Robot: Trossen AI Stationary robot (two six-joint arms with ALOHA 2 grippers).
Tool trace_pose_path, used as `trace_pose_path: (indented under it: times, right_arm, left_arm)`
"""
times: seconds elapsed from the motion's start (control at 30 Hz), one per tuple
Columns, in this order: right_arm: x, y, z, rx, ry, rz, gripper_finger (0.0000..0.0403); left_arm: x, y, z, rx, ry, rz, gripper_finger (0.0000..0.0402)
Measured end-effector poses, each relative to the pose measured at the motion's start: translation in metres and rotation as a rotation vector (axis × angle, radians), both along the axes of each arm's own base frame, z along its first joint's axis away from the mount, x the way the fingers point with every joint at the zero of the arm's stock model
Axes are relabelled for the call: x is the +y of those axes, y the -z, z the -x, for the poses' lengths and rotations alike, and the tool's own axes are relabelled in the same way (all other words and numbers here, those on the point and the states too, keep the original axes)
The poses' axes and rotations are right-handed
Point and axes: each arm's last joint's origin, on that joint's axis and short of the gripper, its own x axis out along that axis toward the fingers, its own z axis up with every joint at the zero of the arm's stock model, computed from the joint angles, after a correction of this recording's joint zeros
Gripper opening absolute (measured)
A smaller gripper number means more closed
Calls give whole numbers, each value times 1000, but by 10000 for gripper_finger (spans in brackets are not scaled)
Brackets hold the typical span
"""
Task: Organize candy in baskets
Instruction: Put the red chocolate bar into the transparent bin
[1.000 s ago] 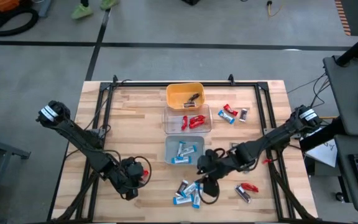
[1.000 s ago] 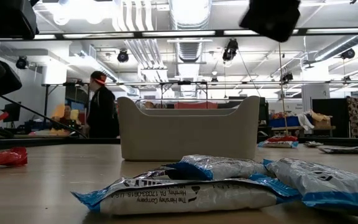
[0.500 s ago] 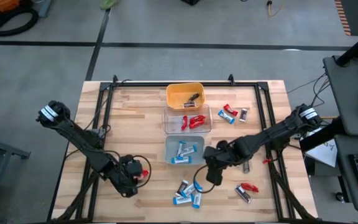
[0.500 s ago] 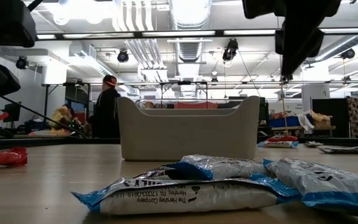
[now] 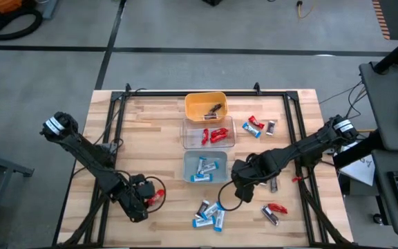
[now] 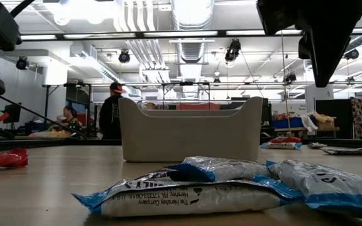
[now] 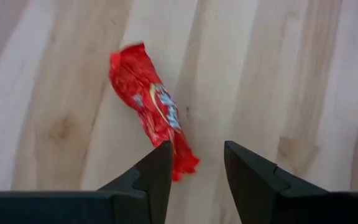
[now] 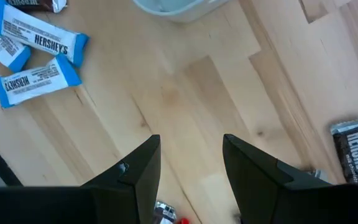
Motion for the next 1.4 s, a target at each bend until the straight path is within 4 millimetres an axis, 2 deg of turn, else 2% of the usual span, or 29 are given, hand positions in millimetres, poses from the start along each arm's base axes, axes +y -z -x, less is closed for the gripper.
trace_pose_path:
  times: [0.3, 0.53, 0.8, 0.93, 1.13, 1.4]
  right_arm:
    - [-2, 0, -1, -24, 13, 54, 164]
    - [-1, 0, -1, -30, -1, 60, 164]
    - [-1, 0, -3, -52, -2, 79, 164]
    - [-2, 0, -3, -61, -3, 102, 164]
    - [-2, 0, -4, -69, -13, 105, 164]
    - [-1, -2, -8, -131, -61, 143, 164]
  left_arm:
    - [2, -1, -1, -74, -63, -65, 191]
    - [2, 1, -2, -79, -74, -76, 196]
    - [-6, 30, -8, -6, -76, -139, 196]
    - [-14, 38, -11, 14, -66, -179, 195]
    - [-24, 35, -15, 33, -55, -240, 162]
    - [-30, 27, -15, 46, -23, -274, 55]
